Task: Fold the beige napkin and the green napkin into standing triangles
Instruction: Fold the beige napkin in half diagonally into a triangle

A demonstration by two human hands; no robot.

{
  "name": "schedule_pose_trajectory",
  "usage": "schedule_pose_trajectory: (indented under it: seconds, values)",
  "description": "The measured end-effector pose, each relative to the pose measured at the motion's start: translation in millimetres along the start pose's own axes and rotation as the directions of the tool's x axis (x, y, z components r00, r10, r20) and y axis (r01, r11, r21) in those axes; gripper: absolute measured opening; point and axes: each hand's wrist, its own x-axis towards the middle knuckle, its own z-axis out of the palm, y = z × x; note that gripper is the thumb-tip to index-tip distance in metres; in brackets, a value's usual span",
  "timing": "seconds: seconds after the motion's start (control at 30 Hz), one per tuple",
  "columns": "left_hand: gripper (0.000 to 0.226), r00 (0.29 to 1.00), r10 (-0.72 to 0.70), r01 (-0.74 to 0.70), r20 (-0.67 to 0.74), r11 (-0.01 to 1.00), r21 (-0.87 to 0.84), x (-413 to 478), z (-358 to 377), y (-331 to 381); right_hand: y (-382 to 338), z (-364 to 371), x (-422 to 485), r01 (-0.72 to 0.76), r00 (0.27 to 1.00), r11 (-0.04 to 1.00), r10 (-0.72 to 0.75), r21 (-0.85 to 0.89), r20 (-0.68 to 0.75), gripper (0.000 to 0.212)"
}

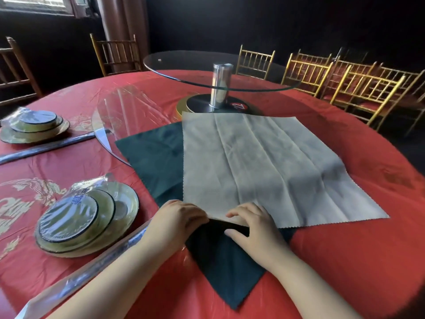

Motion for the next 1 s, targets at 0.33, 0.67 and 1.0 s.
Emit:
schedule_pose_trajectory:
  seconds: [0.33,0.67,1.0]
  values:
    - [0.037,0.998,-0.016,0.02,0.069,0.999,-0.046,6.9,-23.9,-8.2,81.1,-59.7,-14.2,-0.231,0.958,0.967,0.206,-0.111,-0.199,0.017]
    - [0.067,0.978,0.012,-0.028,0.209,0.997,0.075,22.1,5.0,76.8,74.3,-119.5,-37.2,-0.048,0.986,0.911,0.109,-0.41,0.127,0.015]
    - [0.028,0.988,0.03,-0.037,0.154,0.998,0.044,51.8,72.6,154.9,69.4,-147.8,-60.1,-0.033,0.994,0.928,0.068,-0.371,0.084,0.01]
